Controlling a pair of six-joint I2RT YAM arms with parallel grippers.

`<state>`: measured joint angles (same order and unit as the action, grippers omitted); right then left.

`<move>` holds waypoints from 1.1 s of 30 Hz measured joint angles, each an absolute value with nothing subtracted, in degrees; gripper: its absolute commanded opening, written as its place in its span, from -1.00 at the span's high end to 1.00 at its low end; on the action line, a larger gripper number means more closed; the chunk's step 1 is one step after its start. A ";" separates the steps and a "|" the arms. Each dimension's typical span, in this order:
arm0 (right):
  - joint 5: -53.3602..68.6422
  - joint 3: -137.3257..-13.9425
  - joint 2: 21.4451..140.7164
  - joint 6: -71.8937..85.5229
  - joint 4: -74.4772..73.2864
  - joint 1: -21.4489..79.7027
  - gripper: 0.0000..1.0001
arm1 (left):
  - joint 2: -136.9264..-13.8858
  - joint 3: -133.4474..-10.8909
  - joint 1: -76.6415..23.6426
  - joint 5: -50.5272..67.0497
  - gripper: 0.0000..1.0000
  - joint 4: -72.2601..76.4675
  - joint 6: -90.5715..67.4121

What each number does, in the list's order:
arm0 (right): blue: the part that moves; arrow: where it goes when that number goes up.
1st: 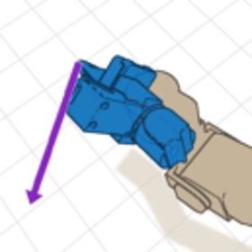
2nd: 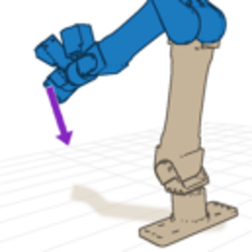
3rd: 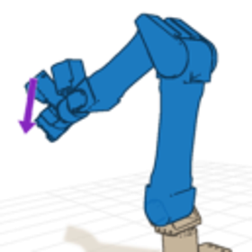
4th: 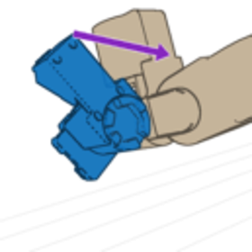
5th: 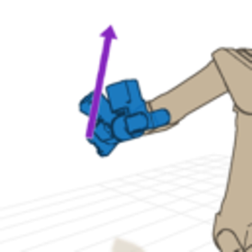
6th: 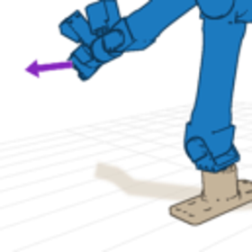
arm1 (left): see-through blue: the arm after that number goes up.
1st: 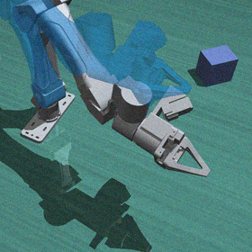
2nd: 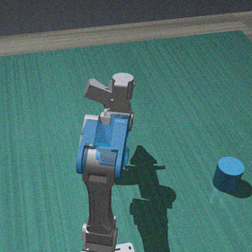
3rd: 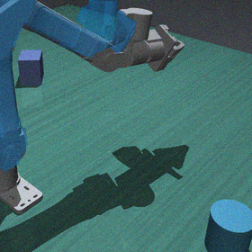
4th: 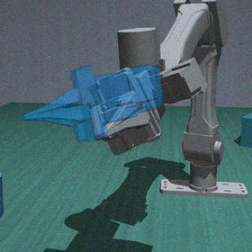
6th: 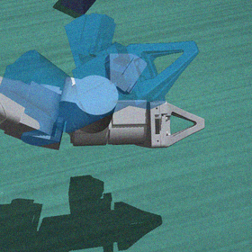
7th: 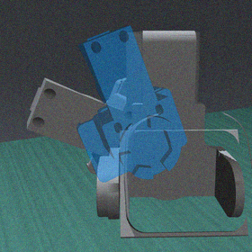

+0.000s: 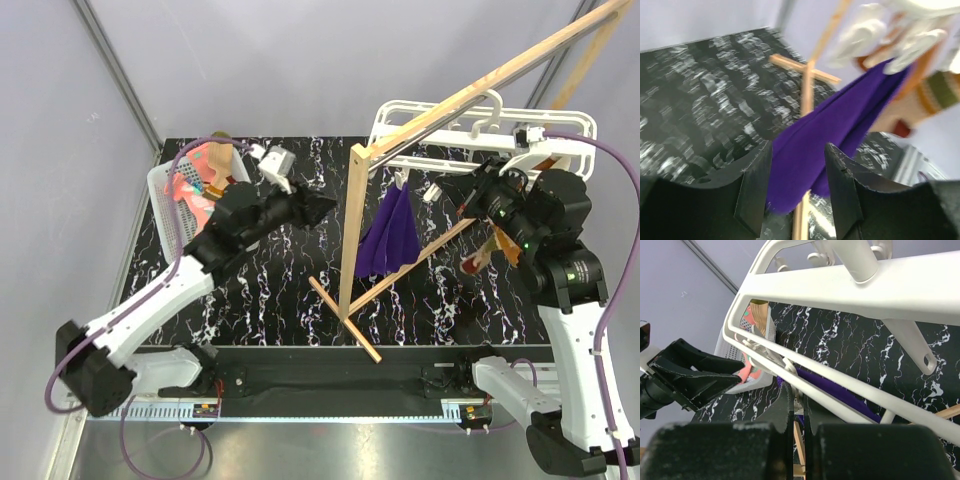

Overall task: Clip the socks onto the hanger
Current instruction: Pick up the sock from the bin.

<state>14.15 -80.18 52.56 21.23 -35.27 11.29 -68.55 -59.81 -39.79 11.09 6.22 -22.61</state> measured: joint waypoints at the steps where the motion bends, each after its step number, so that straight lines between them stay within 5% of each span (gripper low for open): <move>1: 14.24 -80.01 52.56 21.15 -35.03 11.29 1.00 | -66.61 -58.65 -38.61 9.91 -0.09 4.38 -22.79; 5: 14.55 -79.07 52.56 20.88 -33.78 11.29 1.00 | -62.24 -58.61 -32.77 3.62 -0.37 -4.01 -23.88; 14: 14.57 -77.87 52.40 20.60 -31.79 11.29 1.00 | -64.53 -62.19 -8.64 -5.72 -0.66 -20.10 -30.72; 24: 16.23 -77.08 52.49 20.56 -30.24 11.29 1.00 | -91.88 -82.83 0.73 -5.98 -0.60 -27.88 -43.57; 29: 17.06 -76.51 52.58 20.56 -29.30 11.31 1.00 | -102.30 -87.05 2.48 -6.70 -0.24 -29.47 -51.29; 33: 17.23 -75.72 52.27 20.56 -28.25 11.31 1.00 | -110.80 -91.18 3.11 -6.35 -0.20 -30.20 -57.67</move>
